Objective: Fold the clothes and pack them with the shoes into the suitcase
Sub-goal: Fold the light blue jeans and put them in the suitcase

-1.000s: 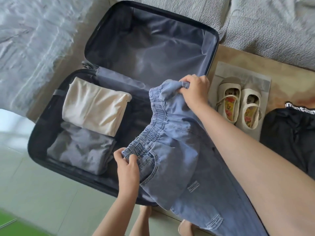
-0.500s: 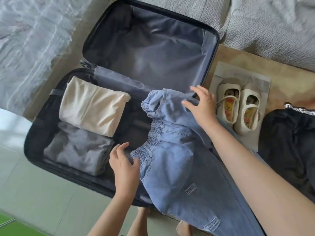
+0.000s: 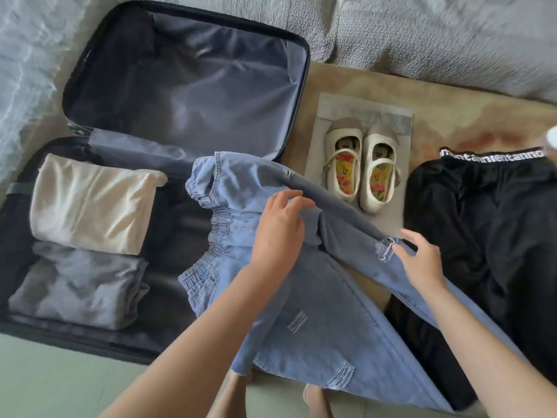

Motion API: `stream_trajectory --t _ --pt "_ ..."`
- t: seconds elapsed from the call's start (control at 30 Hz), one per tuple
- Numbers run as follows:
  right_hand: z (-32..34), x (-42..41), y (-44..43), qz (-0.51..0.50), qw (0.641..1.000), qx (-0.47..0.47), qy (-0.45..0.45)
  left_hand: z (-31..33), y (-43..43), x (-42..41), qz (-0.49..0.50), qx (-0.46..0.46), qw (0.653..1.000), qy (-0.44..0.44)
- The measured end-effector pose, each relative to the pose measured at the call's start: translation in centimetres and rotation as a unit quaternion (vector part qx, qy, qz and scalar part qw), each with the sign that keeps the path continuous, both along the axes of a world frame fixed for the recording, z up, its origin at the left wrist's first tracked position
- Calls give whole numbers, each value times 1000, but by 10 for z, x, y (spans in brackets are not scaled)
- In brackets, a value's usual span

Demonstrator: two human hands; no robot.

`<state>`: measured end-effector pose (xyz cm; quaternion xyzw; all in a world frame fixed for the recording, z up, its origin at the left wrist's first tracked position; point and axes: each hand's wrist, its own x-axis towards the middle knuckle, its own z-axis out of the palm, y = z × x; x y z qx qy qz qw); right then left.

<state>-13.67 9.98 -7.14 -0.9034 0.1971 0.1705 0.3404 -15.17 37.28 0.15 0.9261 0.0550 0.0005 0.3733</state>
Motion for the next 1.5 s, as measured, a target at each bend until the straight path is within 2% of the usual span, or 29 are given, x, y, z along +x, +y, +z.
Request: stream_trajectory --t 0.2,0.27,0.4,0.47,0.53,0.63,0.7,0.8,0.87,0.97,1.07,1.23,1.4,1.5 --pt "-22 1 -38 9 998 -32 62 -25 -21 52 -132 121 984 -11" --pt "-25 4 -40 36 994 -70 71 -32 -27 64 -176 179 968 22" --pt "-30 6 -50 56 990 -121 45 -46 -28 82 -221 323 912 125" --pt "-28 5 -58 58 991 -101 65 -46 -26 87 -199 362 900 141" --pt "-22 2 -64 46 996 -30 68 -42 -26 92 -183 391 889 152" --pt "-8 -10 -69 63 998 3 5 -39 -31 104 -191 355 887 225" --pt "-3 -22 -71 109 993 36 33 -39 -33 108 -194 317 892 257" --pt "-4 -37 -71 121 977 125 126 -41 -32 107 -168 291 917 214" --pt "-12 -42 -74 62 981 154 101 -44 -31 105 -156 282 927 190" --pt "-20 -43 -79 26 994 86 61 -48 -29 106 -167 303 910 227" --pt "-25 -40 -80 65 989 45 128 -49 -27 106 -173 297 913 218" --pt "-20 -43 -82 88 971 88 204 -51 -22 104 -183 339 914 129" --pt "-16 -47 -98 180 950 63 246 -49 -24 105 -168 308 932 85" --pt "-18 -51 -98 198 940 86 265 -48 -25 106 -158 266 950 51"
